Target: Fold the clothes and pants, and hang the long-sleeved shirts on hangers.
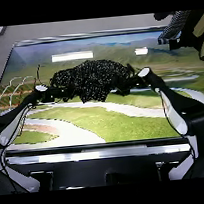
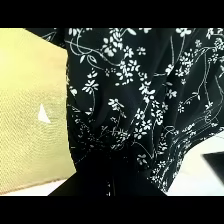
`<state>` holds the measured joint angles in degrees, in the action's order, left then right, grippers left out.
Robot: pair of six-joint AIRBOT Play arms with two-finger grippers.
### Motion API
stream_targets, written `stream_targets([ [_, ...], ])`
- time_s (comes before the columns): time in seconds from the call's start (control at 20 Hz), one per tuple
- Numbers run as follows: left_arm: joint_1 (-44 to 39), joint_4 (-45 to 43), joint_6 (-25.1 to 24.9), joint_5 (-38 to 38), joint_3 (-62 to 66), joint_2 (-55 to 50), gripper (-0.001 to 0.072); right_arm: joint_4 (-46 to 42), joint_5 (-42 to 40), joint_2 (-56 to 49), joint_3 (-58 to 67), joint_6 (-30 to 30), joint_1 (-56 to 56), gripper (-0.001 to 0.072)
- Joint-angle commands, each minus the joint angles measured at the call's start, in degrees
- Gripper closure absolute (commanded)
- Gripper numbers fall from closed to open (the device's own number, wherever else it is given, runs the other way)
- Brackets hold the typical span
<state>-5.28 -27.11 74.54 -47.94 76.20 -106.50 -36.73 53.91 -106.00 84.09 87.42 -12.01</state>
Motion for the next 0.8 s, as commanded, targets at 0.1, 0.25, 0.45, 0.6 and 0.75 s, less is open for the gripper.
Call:
stream_targets([
  [0.1, 0.3, 0.1, 0.0, -0.6, 0.1, 0.1, 0.0686, 1.9, -7.8, -2.3, 0.0, 9.4, -5.6, 0.0187],
  [0.25, 0.3, 0.1, 0.0, -0.6, 0.1, 0.1, 0.0686, 1.0, -7.2, -3.6, 0.0, 12.5, -5.9, 0.0187],
  [0.45, 0.3, 0.1, 0.0, -0.6, 0.1, 0.3, 0.0686, -0.2, -5.7, -3.7, 0.0, 12.4, -5.7, 0.046],
  [0.6, 0.3, 0.1, -0.5, -0.7, 1.4, 1.3, 0.0687, -2.3, -4.2, -2.6, 0.2, 11.8, -4.9, 0.0674],
  [0.75, 0.3, -0.4, -3.9, -0.7, 6.4, 5.3, 0.069, -4.8, -3.8, 1.5, 0.2, 11.8, -3.7, 0.0676],
])
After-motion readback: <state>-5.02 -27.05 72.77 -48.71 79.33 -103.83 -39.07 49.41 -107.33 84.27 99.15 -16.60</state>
